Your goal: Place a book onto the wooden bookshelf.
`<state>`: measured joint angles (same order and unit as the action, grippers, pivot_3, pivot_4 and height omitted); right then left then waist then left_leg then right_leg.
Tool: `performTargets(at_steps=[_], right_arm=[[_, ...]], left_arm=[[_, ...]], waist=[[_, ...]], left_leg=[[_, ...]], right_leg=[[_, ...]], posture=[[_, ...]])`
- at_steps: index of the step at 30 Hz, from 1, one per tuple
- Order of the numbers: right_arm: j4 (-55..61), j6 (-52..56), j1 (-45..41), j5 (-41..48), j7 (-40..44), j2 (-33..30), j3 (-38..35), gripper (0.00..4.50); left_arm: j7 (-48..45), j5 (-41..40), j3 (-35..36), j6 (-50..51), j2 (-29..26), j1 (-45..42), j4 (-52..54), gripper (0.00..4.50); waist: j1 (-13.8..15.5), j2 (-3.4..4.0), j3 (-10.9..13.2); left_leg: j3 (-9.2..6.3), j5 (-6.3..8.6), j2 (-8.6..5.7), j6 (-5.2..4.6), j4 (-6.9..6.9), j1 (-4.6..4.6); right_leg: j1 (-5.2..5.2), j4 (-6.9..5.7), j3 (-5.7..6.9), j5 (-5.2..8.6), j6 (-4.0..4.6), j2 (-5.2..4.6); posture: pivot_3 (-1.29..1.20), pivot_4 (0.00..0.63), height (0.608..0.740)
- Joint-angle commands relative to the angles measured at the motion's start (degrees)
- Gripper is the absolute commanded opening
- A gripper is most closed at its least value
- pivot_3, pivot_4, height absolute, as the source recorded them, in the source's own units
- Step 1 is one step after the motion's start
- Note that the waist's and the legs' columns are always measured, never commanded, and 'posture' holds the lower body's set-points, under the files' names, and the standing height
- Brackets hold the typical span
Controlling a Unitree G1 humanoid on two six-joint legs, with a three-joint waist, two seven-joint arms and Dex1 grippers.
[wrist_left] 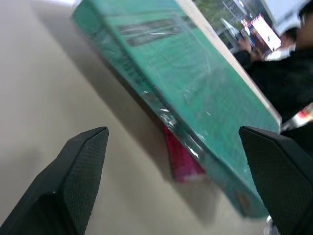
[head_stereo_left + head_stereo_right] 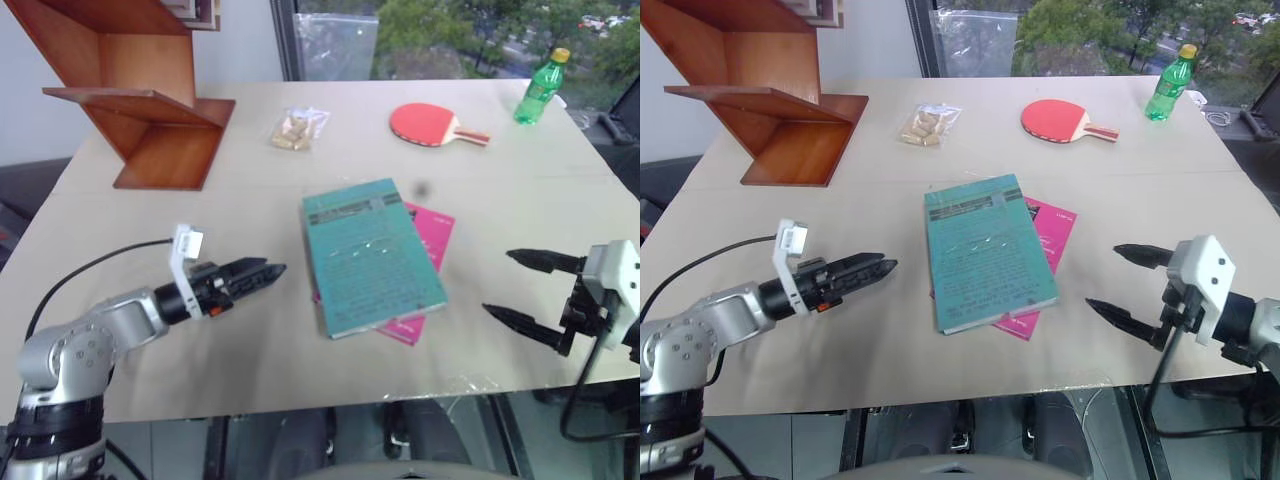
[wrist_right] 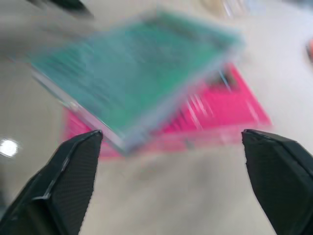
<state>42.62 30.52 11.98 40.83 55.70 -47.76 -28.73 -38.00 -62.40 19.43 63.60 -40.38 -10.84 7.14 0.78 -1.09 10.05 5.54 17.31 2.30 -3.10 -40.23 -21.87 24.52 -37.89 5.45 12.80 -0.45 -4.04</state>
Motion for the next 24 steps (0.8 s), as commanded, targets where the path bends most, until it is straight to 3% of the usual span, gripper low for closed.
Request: performTargets(at_steps=[1, 9, 17, 20, 21, 24], right_arm=[[7.7, 0.5, -1.7, 5.1, -3.6, -0.7, -1.5, 4.45], [12.8, 1.5, -3.7, 7.0, -9.7, -1.7, 2.3, 4.45], [14.8, 1.8, -4.6, 7.3, -14.1, -2.1, 5.2, 4.45], [15.0, 1.8, -4.1, 7.2, -14.9, -2.3, 5.0, 4.5], [14.9, 1.8, -3.9, 7.0, -15.0, -2.3, 5.1, 4.5], [14.5, 1.4, -4.0, 6.6, -15.3, -2.3, 5.8, 4.5]], left_arm=[[4.0, -4.1, -1.5, 9.2, 3.0, -7.0, -7.7, 4.5], [9.8, -3.4, -1.5, 16.7, 12.4, -18.0, -20.2, 4.5], [9.0, 1.3, -2.7, 15.7, 19.1, -24.1, -29.1, 4.5], [7.8, 1.8, -1.8, 16.6, 19.6, -25.0, -31.3, 3.1], [7.7, 1.8, -1.4, 16.9, 19.7, -25.2, -31.8, 2.86], [7.3, 1.2, 0.2, 17.9, 19.4, -25.5, -32.1, 1.31]], waist=[[0.1, -0.03, 0.0], [0.1, -0.26, -0.1], [0.2, -0.3, -0.1], [0.1, -0.3, -0.1], [0.1, -0.3, -0.1], [0.1, -0.3, -0.1]], left_leg=[[-0.01, 0.0, 0.0, 0.0, 0.0, -0.01], [-0.01, -0.02, -0.11, 0.03, -0.03, -0.11], [-0.02, -0.03, -0.16, 0.03, -0.04, -0.11], [0.0, -0.03, -0.16, 0.03, -0.04, -0.09], [0.0, -0.03, -0.15, 0.03, -0.04, -0.1], [-0.01, -0.03, -0.14, 0.03, -0.04, -0.1]], right_leg=[[0.0, 0.0, 0.01, 0.0, 0.0, 0.02], [0.01, 0.07, 0.0, -0.12, 0.2, -0.01], [0.0, 0.06, 0.02, -0.1, 0.15, -0.02], [0.0, 0.06, -0.01, -0.09, 0.15, -0.02], [0.0, 0.06, 0.0, -0.09, 0.15, -0.01], [0.01, 0.06, 0.0, -0.1, 0.15, -0.02]], posture=[[0.0, 0.15, 0.74], [0.0, 0.15, 0.74], [0.0, 0.15, 0.74], [0.0, 0.15, 0.74], [0.0, 0.15, 0.74], [0.0, 0.15, 0.74]])
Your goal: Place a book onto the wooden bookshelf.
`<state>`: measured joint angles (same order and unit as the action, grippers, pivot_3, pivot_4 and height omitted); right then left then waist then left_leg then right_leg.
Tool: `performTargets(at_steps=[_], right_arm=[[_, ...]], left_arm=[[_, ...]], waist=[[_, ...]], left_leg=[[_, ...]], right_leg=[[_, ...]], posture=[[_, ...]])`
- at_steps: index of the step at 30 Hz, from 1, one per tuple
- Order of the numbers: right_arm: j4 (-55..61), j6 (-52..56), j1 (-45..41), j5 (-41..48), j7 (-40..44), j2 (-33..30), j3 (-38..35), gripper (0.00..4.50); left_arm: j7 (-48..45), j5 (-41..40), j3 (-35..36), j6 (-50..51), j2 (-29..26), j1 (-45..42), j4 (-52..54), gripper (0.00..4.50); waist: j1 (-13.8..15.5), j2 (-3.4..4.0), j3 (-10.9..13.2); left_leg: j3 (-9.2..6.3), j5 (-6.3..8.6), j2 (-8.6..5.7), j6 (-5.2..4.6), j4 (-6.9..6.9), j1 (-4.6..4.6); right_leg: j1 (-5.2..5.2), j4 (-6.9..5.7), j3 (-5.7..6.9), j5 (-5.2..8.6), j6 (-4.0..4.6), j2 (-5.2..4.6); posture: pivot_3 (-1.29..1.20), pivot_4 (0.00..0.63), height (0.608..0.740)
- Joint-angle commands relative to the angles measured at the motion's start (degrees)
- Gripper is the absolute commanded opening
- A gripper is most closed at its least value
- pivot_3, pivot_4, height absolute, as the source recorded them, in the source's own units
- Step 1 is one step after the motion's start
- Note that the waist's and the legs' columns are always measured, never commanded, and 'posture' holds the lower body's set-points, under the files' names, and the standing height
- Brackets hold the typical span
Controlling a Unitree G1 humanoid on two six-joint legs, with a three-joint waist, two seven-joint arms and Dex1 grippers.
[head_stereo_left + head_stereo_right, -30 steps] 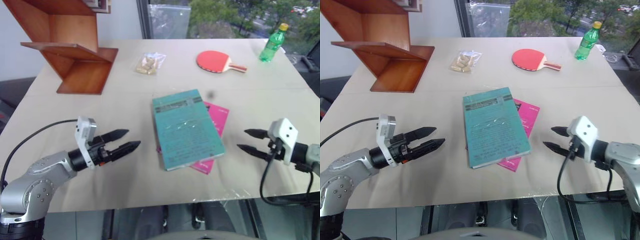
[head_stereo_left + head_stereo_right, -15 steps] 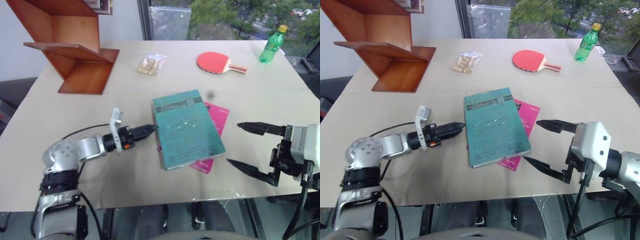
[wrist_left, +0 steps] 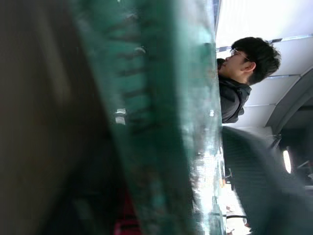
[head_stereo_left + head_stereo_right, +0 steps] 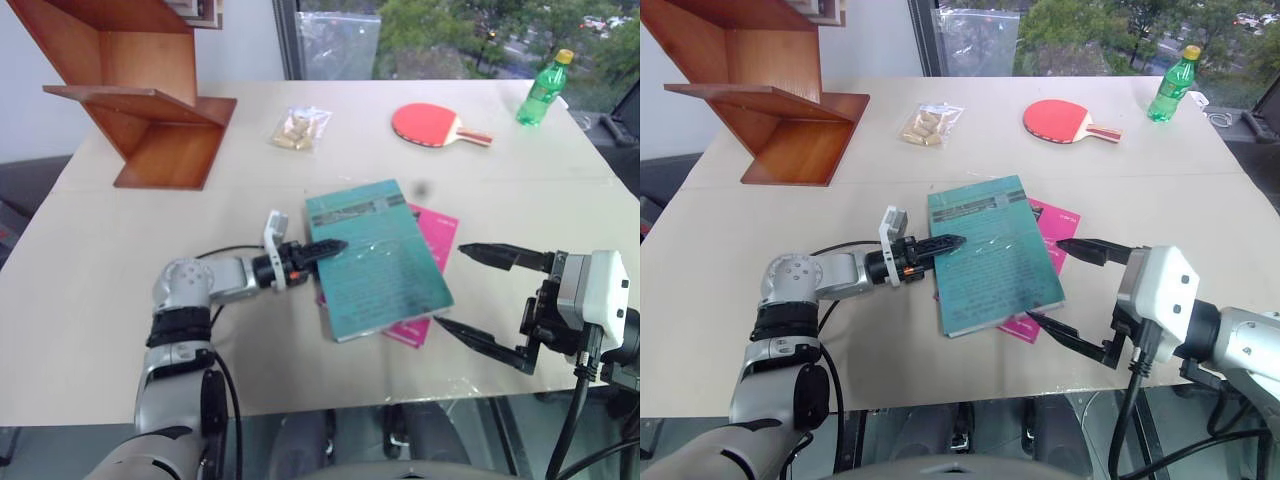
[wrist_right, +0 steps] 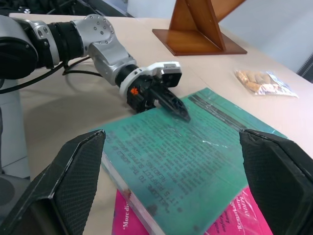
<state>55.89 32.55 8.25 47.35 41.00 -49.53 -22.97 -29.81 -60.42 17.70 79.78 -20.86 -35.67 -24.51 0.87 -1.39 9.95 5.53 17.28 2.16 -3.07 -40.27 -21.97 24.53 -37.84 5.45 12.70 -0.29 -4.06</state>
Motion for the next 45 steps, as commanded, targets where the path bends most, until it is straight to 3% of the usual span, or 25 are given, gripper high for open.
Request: performTargets(at_steps=[1, 3, 4, 8, 11, 14, 16, 18, 20, 24, 27, 29, 36, 45], right_arm=[[0.8, -0.8, -0.5, -0.2, -0.6, -0.5, 0.4, 4.5], [0.0, -1.2, -1.3, -0.6, -0.4, -0.4, 1.3, 4.5], [-0.5, -1.6, -1.4, -1.0, 0.0, -0.4, 1.5, 4.5], [-3.7, -3.8, -2.9, -2.0, 1.7, 0.4, 2.1, 4.5], [-7.0, -5.9, -5.0, -3.3, 3.2, 1.3, 3.6, 4.5], [-10.2, -8.0, -8.0, -5.2, 4.4, 2.4, 6.4, 4.5], [-11.8, -9.2, -10.0, -6.1, 4.7, 3.3, 7.8, 4.5], [-14.4, -10.6, -14.1, -6.5, 4.5, 5.7, 10.1, 4.5], [-16.2, -11.3, -18.4, -5.4, 3.4, 8.9, 11.6, 4.5], [-17.5, -11.4, -22.3, -5.7, 3.2, 12.3, 14.3, 4.5], [-18.0, -11.8, -23.0, -6.4, 3.6, 13.1, 15.3, 4.5], [-18.0, -11.9, -23.1, -6.5, 3.5, 13.3, 15.4, 4.5], [-17.6, -12.7, -23.4, -8.3, 2.1, 14.7, 16.1, 4.5], [-22.1, -16.3, -34.5, -19.2, -5.8, 19.8, 19.5, 4.5]], left_arm=[[-0.9, -1.7, 3.2, 2.5, -0.4, -0.9, -0.3, 0.84], [-1.5, -3.8, 5.7, 3.3, -1.3, -1.3, 1.3, 0.13], [-1.3, -6.3, 8.1, 4.6, -1.9, -2.0, 2.3, 0.04], [0.8, -13.9, 14.4, 9.0, -6.4, -4.5, 9.5, 0.04], [0.8, -13.1, 14.9, 4.7, -11.5, -4.5, 20.4, 0.04], [-4.4, -2.7, 12.5, -12.1, -16.8, -4.0, 31.4, 0.04], [-7.3, 0.9, 12.5, -20.2, -17.8, -4.8, 33.3, 0.04], [-16.3, 16.4, 5.4, -38.4, -26.6, -3.8, 34.4, 0.04], [-22.8, 32.3, -0.8, -60.1, -34.2, -3.9, 30.5, 0.04], [-22.6, 51.4, -7.6, -91.8, -41.4, -11.5, 12.9, 0.04], [-21.9, 64.4, -14.9, -109.4, -46.0, -21.1, -3.2, 0.04], [-20.8, 70.4, -18.9, -116.0, -46.9, -26.6, -11.1, 0.04], [-17.3, 86.0, -30.3, -122.0, -45.2, -45.0, -34.6, 0.04], [-3.7, 100.1, -40.6, -117.7, -43.5, -53.0, -49.8, 0.04]], waist=[[0.0, 0.0, 0.0], [-0.1, -0.02, 0.0], [-0.1, -0.01, 0.0], [-0.1, -0.18, 0.1], [-0.1, -0.23, 0.1], [-0.1, -0.21, 0.1], [0.0, -0.2, 0.1], [0.0, -0.25, 0.2], [-0.3, -0.19, 0.2], [0.2, -0.01, 0.3], [0.4, -0.03, 0.3], [0.4, -0.03, 0.3], [0.3, -0.12, 0.3], [-0.5, -0.2, 0.3]], left_leg=[[0.0, 0.0, 0.0, 0.0, 0.0, 0.0], [0.01, 0.0, 0.0, 0.0, 0.0, 0.0], [0.0, 0.0, 0.01, 0.0, 0.0, 0.0], [-0.02, -0.01, 0.07, 0.02, 0.0, -0.05], [-0.03, -0.01, 0.05, 0.02, 0.0, -0.06], [0.0, 0.0, 0.0, 0.03, 0.0, -0.06], [0.01, -0.01, -0.01, 0.03, 0.01, -0.05], [0.01, -0.01, -0.01, 0.04, 0.01, -0.04], [0.03, -0.03, 0.02, 0.09, 0.02, -0.05], [0.18, -0.03, 0.01, 0.09, 0.13, -0.04], [0.13, -0.02, 0.0, 0.05, 0.11, -0.24], [0.32, 0.02, -0.03, -0.04, 0.02, -0.55], [0.42, 0.04, -0.08, -0.1, -0.04, -1.04], [0.45, 0.05, -0.01, -0.11, -0.04, -1.04]], right_leg=[[0.0, 0.0, 0.0, 0.0, 0.0, 0.0], [0.0, 0.0, -0.01, 0.01, -0.02, -0.01], [0.0, 0.0, -0.01, 0.01, -0.01, -0.01], [0.07, -0.01, -0.01, 0.01, 0.0, 0.0], [0.06, 0.02, 0.01, -0.03, 0.05, -0.06], [0.05, 0.07, -0.02, -0.04, 0.07, -0.08], [0.05, 0.08, 0.0, -0.05, 0.08, -0.06], [0.04, 0.06, 0.02, -0.04, 0.09, -0.05], [0.06, 0.09, 0.07, -0.04, 0.11, 0.06], [0.14, 0.11, 0.0, -0.05, 0.13, 0.09], [0.22, 0.22, 0.16, -0.05, 0.12, 0.07], [0.42, 0.29, 0.41, -0.07, 0.08, 0.07], [0.73, 0.29, 0.62, -0.06, 0.04, 0.07], [1.04, -0.03, 0.29, 0.01, -0.08, 0.04]], posture=[[0.0, 0.15, 0.74], [0.0, 0.15, 0.74], [0.0, 0.15, 0.74], [0.0, 0.15, 0.74], [0.0, 0.15, 0.74], [0.0, 0.15, 0.74], [0.0, 0.15, 0.74], [0.0, 0.15, 0.74], [0.0, 0.15, 0.74], [0.0, 0.15, 0.74], [0.0, 0.15, 0.74], [0.0, 0.15, 0.74], [0.0, 0.15, 0.74], [0.0, 0.15, 0.74]])
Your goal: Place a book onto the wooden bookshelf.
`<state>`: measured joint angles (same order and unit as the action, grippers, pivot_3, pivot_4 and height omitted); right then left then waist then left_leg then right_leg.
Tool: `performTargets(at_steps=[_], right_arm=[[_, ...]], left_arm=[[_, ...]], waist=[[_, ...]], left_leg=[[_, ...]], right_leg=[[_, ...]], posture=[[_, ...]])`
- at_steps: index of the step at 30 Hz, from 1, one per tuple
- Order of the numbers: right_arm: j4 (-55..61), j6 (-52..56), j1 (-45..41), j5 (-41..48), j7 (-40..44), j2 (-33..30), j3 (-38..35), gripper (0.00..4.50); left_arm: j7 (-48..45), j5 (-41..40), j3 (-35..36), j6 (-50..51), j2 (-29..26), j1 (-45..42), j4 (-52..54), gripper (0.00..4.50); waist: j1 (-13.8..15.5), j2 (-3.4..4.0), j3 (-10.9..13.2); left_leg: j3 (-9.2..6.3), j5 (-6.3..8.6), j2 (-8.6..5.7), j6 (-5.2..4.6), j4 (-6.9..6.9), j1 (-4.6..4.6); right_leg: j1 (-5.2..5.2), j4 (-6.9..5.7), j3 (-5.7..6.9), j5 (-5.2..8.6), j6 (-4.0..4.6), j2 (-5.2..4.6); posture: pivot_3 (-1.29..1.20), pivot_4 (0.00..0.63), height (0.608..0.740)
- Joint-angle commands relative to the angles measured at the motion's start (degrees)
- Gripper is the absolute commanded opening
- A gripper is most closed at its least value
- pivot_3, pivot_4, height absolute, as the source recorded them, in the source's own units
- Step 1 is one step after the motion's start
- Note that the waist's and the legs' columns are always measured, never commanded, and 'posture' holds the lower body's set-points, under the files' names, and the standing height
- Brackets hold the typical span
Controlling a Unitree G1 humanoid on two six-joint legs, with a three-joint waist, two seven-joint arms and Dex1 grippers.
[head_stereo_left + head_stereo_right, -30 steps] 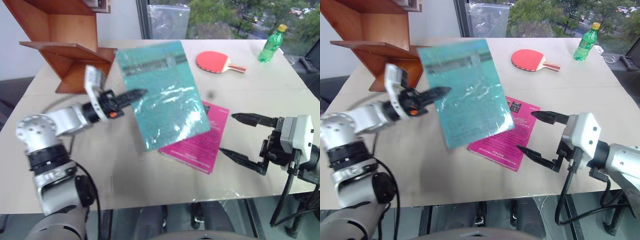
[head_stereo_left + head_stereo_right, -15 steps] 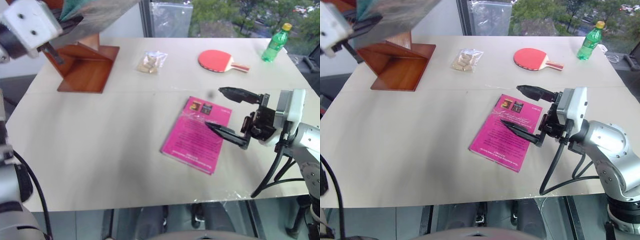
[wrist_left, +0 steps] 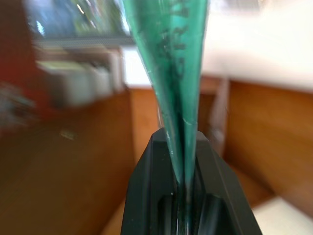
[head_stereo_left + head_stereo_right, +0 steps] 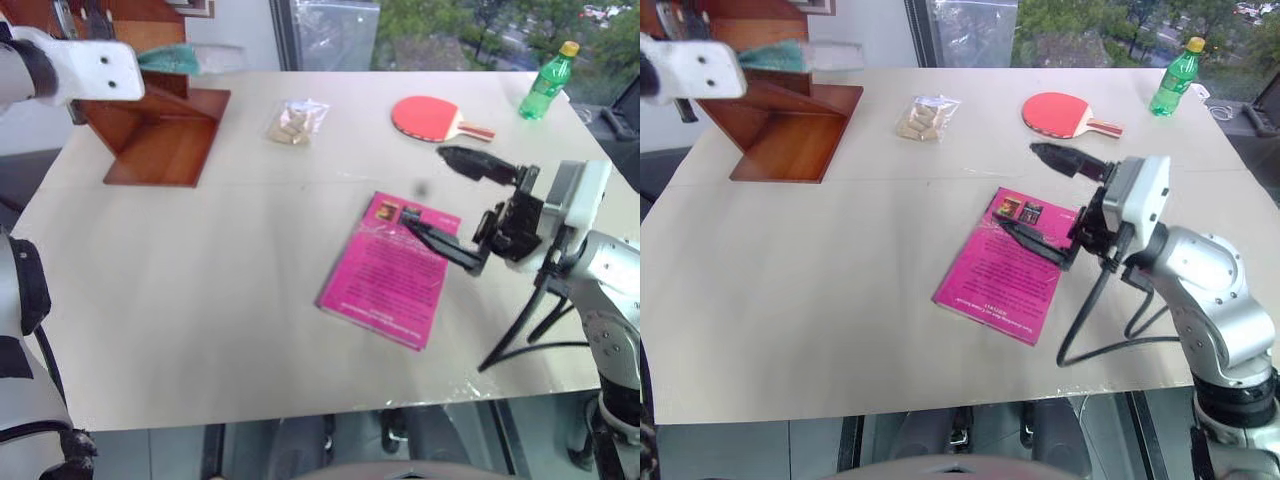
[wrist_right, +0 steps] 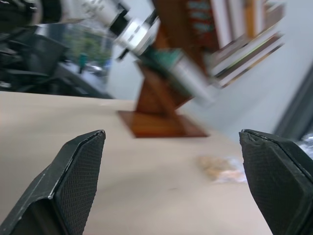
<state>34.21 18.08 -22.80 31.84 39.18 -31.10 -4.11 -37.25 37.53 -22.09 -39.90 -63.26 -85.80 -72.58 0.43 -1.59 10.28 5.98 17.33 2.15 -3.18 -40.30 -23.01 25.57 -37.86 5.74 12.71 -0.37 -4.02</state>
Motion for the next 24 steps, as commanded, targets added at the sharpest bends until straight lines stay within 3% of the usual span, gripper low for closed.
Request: performTargets(at_steps=[1, 7, 11, 16, 17, 22, 24], right_arm=[[-1.2, -2.0, -4.9, -5.1, -5.5, 2.3, 1.0, 4.5], [-1.1, -2.6, -6.7, -6.8, -6.9, 4.8, 2.2, 4.5], [-0.4, -3.4, -7.1, -5.6, -6.5, 6.4, 2.5, 4.5], [0.3, -4.0, -7.6, -1.9, -4.1, 7.7, 2.8, 4.5], [0.3, -4.0, -7.5, -1.4, -3.5, 7.7, 2.9, 4.5], [-0.3, -4.1, -8.3, 0.2, -1.4, 7.5, 3.0, 4.5], [-0.4, -3.8, -8.6, 1.2, -0.6, 7.3, 2.7, 4.5]], left_arm=[[4.4, 2.6, -1.1, 2.5, -1.1, -3.1, -2.4, 0.04], [4.1, 1.8, -0.2, 3.3, -0.9, -2.7, -3.9, 0.04], [3.8, 1.1, 0.8, 3.7, -1.8, -2.6, -4.1, 1.64], [3.8, 0.4, 1.1, 2.8, -3.5, -2.0, -3.9, 4.15], [3.6, 0.0, 1.5, 2.4, -3.8, -1.8, -3.7, 4.41], [-4.6, -8.0, 7.3, -4.3, -7.0, 1.1, -2.8, 4.41], [-13.5, -15.7, 12.5, -6.6, -7.8, 4.1, -2.2, 4.41]], waist=[[-0.2, 0.0, 0.0], [-0.5, 0.0, 0.0], [-1.1, 0.0, 0.0], [-1.1, 0.0, 0.0], [-1.1, 0.0, 0.0], [-1.1, 0.0, 0.0], [-1.2, 0.0, 0.0]], left_leg=[[0.01, 0.0, 0.0, 0.0, 0.0, 0.0], [0.1, 0.0, 0.03, 0.0, 0.01, -0.02], [0.13, 0.0, 0.03, 0.0, 0.01, -0.02], [0.1, 0.0, 0.04, 0.0, 0.0, 0.0], [0.1, 0.0, 0.03, 0.0, 0.0, 0.0], [0.09, 0.0, 0.03, 0.0, 0.0, 0.01], [0.1, 0.0, 0.04, 0.0, -0.01, 0.03]], right_leg=[[0.02, -0.01, -0.02, -0.02, 0.04, 0.0], [0.09, 0.0, -0.03, -0.02, 0.05, -0.01], [0.09, -0.03, -0.03, -0.03, 0.05, -0.01], [0.09, -0.06, -0.05, -0.03, 0.05, -0.02], [0.09, -0.06, -0.05, -0.03, 0.05, -0.02], [0.09, -0.09, -0.04, -0.03, 0.05, -0.04], [0.09, -0.1, -0.06, -0.03, 0.05, -0.03]], posture=[[0.0, 0.15, 0.74], [0.0, 0.15, 0.74], [0.0, 0.15, 0.74], [0.0, 0.15, 0.74], [0.0, 0.15, 0.74], [0.0, 0.15, 0.74], [0.0, 0.15, 0.74]])
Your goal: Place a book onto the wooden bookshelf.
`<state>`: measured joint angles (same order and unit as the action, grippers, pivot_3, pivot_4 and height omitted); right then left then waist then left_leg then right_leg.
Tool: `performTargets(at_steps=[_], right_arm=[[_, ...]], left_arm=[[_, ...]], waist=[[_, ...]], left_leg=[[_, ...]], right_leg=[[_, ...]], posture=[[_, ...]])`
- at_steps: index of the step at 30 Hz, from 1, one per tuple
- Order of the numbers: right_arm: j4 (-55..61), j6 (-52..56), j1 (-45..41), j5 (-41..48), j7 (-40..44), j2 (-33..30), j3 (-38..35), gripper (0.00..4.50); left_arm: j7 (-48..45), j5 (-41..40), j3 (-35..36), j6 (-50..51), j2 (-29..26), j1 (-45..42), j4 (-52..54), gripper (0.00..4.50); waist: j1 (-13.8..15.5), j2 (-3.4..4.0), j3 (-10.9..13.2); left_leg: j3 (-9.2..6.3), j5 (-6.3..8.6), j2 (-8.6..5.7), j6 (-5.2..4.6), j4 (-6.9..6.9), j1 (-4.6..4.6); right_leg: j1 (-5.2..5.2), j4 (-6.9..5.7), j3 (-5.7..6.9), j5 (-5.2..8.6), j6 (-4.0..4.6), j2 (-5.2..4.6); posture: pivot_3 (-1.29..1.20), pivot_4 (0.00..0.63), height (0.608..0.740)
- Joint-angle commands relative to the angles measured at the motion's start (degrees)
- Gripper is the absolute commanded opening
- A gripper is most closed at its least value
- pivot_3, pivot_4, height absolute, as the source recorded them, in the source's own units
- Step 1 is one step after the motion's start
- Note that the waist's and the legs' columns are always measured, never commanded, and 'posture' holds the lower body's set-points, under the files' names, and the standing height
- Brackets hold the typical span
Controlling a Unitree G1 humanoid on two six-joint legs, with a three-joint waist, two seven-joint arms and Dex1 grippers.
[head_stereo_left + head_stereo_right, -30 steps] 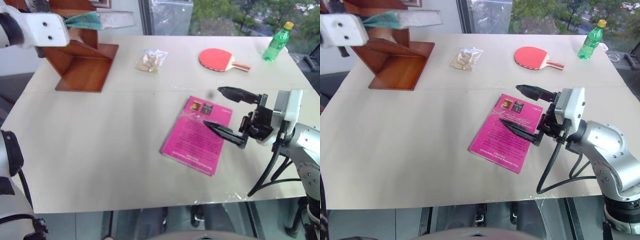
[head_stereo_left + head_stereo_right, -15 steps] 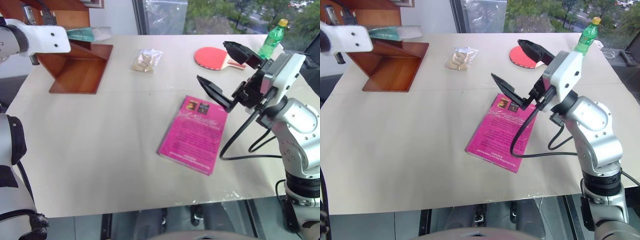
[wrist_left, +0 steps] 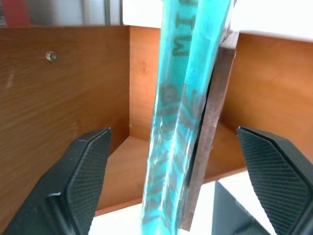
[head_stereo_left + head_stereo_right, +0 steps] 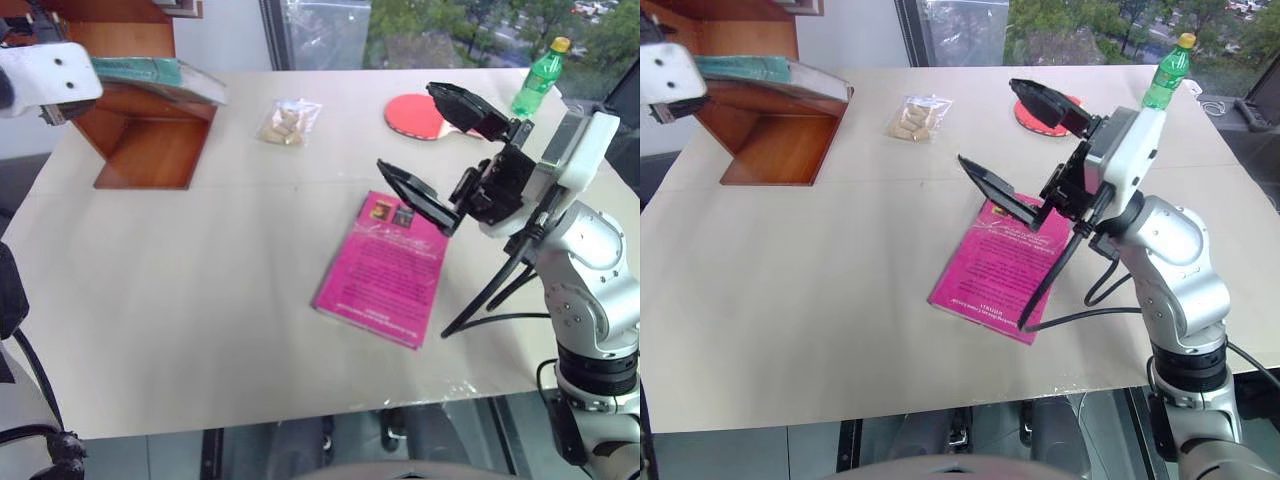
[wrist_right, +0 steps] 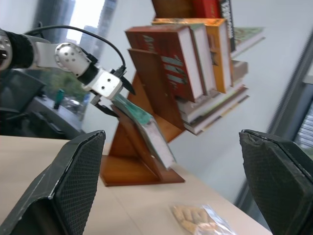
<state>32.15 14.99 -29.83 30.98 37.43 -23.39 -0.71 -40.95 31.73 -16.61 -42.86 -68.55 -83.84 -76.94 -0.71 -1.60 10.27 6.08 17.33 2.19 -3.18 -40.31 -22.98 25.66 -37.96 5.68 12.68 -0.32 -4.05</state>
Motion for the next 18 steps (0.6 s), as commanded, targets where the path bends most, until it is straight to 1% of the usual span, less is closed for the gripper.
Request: performTargets(at_steps=[1, 2, 3, 4, 5, 6, 7, 8, 9, 10, 12, 13, 14, 15, 16, 18], right_arm=[[1.6, -0.6, -1.6, 2.6, 1.5, -0.6, -1.0, 4.5], [1.5, -0.5, -1.6, 3.1, 1.9, -0.8, -1.2, 4.5], [1.4, -0.2, -1.5, 3.5, 2.2, -1.2, -1.4, 4.5], [1.2, 0.0, -1.4, 3.8, 2.5, -1.5, -1.6, 4.5], [1.0, 0.2, -1.3, 4.0, 2.7, -1.8, -1.7, 4.5], [0.7, 0.5, -1.4, 4.2, 2.9, -2.1, -1.7, 4.5], [0.3, 0.7, -1.4, 4.3, 3.1, -2.4, -1.7, 4.5], [0.0, 0.9, -1.5, 4.3, 3.4, -2.7, -1.6, 4.5], [-0.2, 1.0, -1.5, 4.2, 3.6, -3.1, -1.5, 4.5], [-0.3, 1.2, -1.5, 4.1, 3.8, -3.4, -1.3, 4.5], [-0.2, 1.7, -1.5, 4.2, 3.9, -4.0, -1.2, 4.5], [0.0, 2.3, -1.0, 4.0, 3.7, -4.8, -1.6, 4.5], [0.4, 3.5, 0.1, 4.0, 3.7, -6.1, -2.2, 4.5], [0.7, 4.5, 1.3, 3.9, 3.7, -7.4, -2.9, 4.5], [0.8, 5.0, 3.3, 3.3, 3.7, -9.0, -3.6, 4.5], [1.3, 5.6, 7.5, 2.4, 4.4, -11.9, -4.8, 4.5]], left_arm=[[-14.6, -14.2, 9.8, -4.5, -2.8, 4.0, 2.9, 4.41], [-20.0, -18.7, 12.6, -4.7, -2.8, 6.0, 3.9, 4.41], [-26.5, -25.7, 16.7, -3.5, -2.1, 9.1, 6.8, 4.41], [-31.9, -33.8, 21.0, -0.1, -0.9, 13.8, 12.3, 4.41], [-35.5, -41.8, 25.1, 5.6, 0.5, 19.2, 19.7, 4.41], [-34.7, -49.3, 28.4, 12.2, 2.4, 29.3, 33.0, 4.41], [-29.8, -56.4, 31.5, 21.2, 5.5, 38.9, 47.3, 4.41], [-25.0, -61.5, 33.5, 28.4, 8.1, 46.9, 59.3, 4.41], [-20.0, -64.6, 34.4, 33.9, 10.8, 54.2, 69.5, 4.41], [-15.2, -67.4, 35.0, 38.8, 13.5, 58.9, 76.7, 4.41], [-8.7, -70.4, 35.2, 45.6, 17.0, 65.1, 86.1, 4.41], [-5.3, -70.2, 34.0, 47.9, 19.7, 67.9, 89.8, 4.41], [-1.2, -71.8, 32.6, 51.3, 22.9, 70.2, 92.9, 4.41], [1.1, -71.7, 31.2, 53.2, 25.3, 72.4, 95.0, 4.41], [2.5, -70.1, 29.9, 53.8, 27.1, 74.3, 96.0, 4.41], [4.9, -69.8, 29.4, 56.6, 29.6, 76.5, 97.1, 4.41]], waist=[[0.0, 0.0, 0.0], [0.0, 0.01, 0.0], [-0.1, 0.01, 0.0], [-0.1, 0.01, 0.0], [0.0, 0.02, 0.0], [-0.1, 0.1, 0.0], [0.0, 0.2, -0.1], [-0.1, 0.32, -0.1], [0.0, 0.33, -0.1], [-0.1, 0.33, -0.1], [-0.1, 0.23, -0.1], [-0.1, 0.19, -0.1], [0.0, 0.24, -0.1], [0.1, 0.36, -0.2], [0.3, 0.38, -0.2], [0.6, 0.38, -0.2]], left_leg=[[0.03, 0.0, 0.01, 0.0, -0.01, 0.02], [0.04, 0.0, 0.01, 0.0, -0.01, 0.03], [0.07, 0.0, 0.02, 0.0, -0.02, 0.03], [0.05, 0.0, 0.03, 0.0, -0.05, 0.04], [0.04, 0.0, 0.05, 0.0, -0.09, 0.03], [0.05, 0.0, 0.04, 0.0, -0.09, 0.05], [-0.04, 0.0, 0.06, 0.0, -0.1, 0.09], [-0.09, 0.0, 0.06, 0.0, -0.12, 0.16], [-0.14, 0.0, 0.05, 0.0, -0.14, 0.12], [-0.23, 0.0, 0.0, 0.0, -0.14, 0.19], [-0.27, 0.0, 0.0, 0.0, -0.17, 0.18], [-0.3, 0.0, 0.02, 0.0, -0.2, 0.15], [-0.36, -0.01, 0.05, 0.01, -0.21, 0.15], [-0.34, -0.01, 0.04, 0.02, -0.2, 0.22], [-0.36, -0.01, 0.01, 0.02, -0.19, 0.4], [-0.41, -0.01, 0.0, 0.01, -0.15, 0.65]], right_leg=[[0.0, -0.02, -0.03, 0.0, 0.0, 0.0], [0.0, -0.02, -0.02, 0.0, 0.0, 0.0], [-0.02, -0.01, -0.01, 0.0, 0.0, 0.0], [-0.02, -0.04, -0.01, 0.0, 0.01, -0.01], [-0.02, -0.07, -0.01, 0.0, 0.01, -0.01], [-0.03, -0.05, -0.02, 0.0, 0.01, -0.01], [-0.1, -0.06, -0.06, 0.0, 0.02, -0.08], [-0.15, -0.11, -0.14, -0.01, 0.02, -0.27], [-0.16, -0.04, -0.21, -0.03, 0.01, -0.5], [-0.28, -0.11, -0.22, -0.03, 0.01, -0.6], [-0.32, -0.1, -0.12, -0.04, 0.0, -0.6], [-0.31, -0.11, -0.1, -0.05, 0.0, -0.48], [-0.32, -0.12, -0.09, -0.05, 0.01, -0.41], [-0.35, -0.14, -0.12, -0.05, 0.02, -0.39], [-0.52, -0.16, -0.11, -0.04, 0.03, -0.39], [-0.82, -0.09, -0.04, -0.04, 0.03, -0.29]], posture=[[0.0, 0.15, 0.74], [0.0, 0.15, 0.74], [0.0, 0.15, 0.74], [0.0, 0.15, 0.74], [0.0, 0.15, 0.74], [0.0, 0.15, 0.74], [0.0, 0.15, 0.74], [0.0, 0.15, 0.74], [0.0, 0.15, 0.74], [0.0, 0.15, 0.74], [0.0, 0.15, 0.74], [0.0, 0.15, 0.74], [0.0, 0.15, 0.74], [0.0, 0.15, 0.74], [0.0, 0.15, 0.74], [0.0, 0.15, 0.74]])
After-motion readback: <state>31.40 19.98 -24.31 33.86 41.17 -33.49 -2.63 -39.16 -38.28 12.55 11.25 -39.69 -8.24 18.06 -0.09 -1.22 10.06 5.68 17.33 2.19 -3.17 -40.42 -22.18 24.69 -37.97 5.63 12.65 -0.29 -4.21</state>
